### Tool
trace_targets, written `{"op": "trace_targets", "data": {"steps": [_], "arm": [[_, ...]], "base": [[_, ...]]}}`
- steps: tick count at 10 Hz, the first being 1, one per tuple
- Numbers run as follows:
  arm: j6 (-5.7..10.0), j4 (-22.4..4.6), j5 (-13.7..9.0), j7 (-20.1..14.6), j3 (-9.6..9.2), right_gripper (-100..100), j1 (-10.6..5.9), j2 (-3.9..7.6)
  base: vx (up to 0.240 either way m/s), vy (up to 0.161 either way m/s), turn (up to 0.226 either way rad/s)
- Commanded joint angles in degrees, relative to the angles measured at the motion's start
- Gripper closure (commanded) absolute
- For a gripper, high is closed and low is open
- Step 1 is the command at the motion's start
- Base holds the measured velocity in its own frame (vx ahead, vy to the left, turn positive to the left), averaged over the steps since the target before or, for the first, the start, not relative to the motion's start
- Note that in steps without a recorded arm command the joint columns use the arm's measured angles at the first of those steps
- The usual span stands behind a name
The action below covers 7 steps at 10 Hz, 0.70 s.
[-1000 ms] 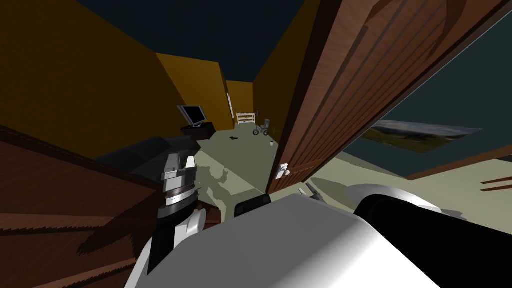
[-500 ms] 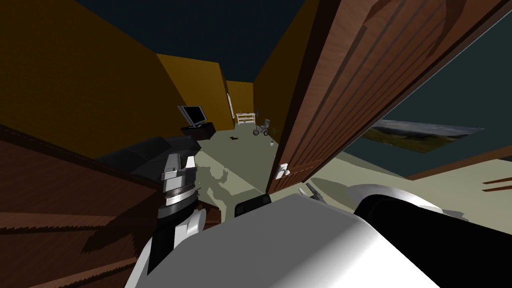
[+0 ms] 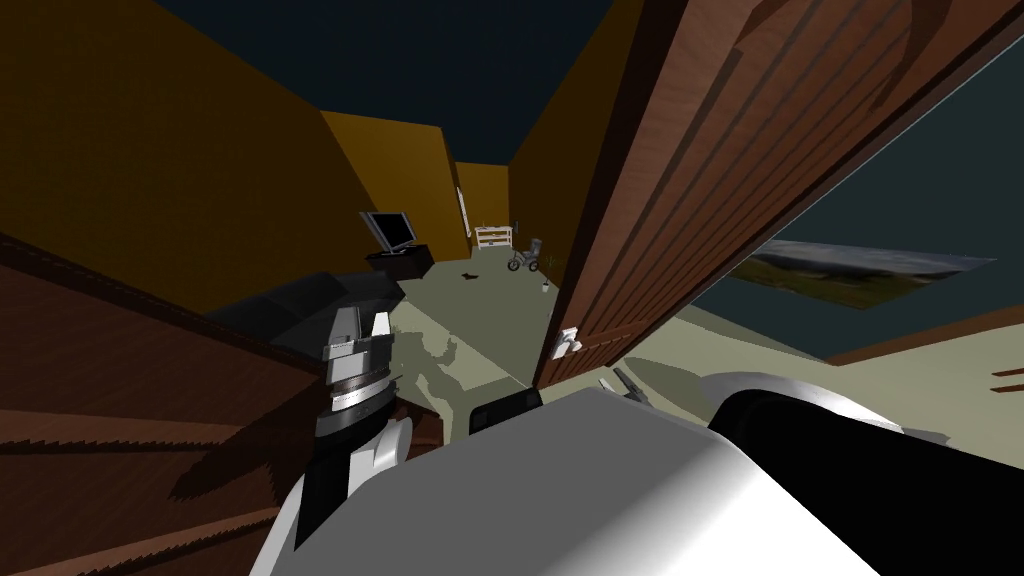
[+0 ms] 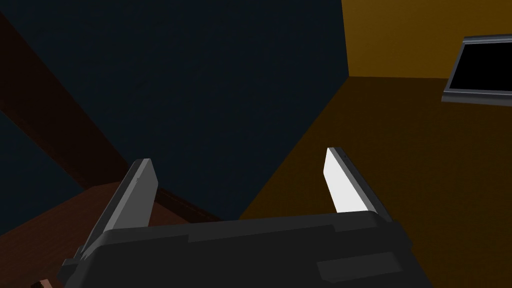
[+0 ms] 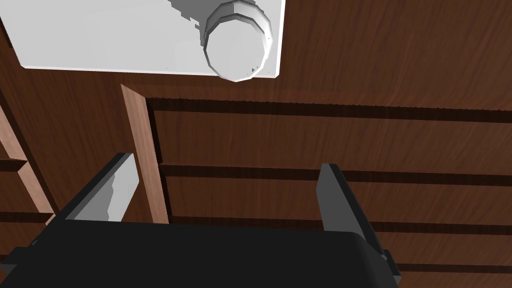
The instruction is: Pull the door open
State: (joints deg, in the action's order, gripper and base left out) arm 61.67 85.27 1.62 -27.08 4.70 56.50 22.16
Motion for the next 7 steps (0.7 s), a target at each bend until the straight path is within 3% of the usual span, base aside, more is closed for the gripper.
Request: {"op": "trace_targets", "data": {"steps": [1,3,5,7], "arm": [[0.01,0.0,0.0,0.0,0.00,-100,-0.01,-0.01],[0.10,0.1,0.0,0.1,0.02,-100,0.22,-0.23],[0.19,0.1,-0.1,0.2,0.05,-100,0.46,-0.47],[0.50,0.3,-0.3,0.7,0.13,-100,1.24,-1.23]], "base": [[0.026,0.023,0.062],[0.016,0.015,-0.020],[0.111,0.006,0.183],[0.189,0.004,0.082]]}}
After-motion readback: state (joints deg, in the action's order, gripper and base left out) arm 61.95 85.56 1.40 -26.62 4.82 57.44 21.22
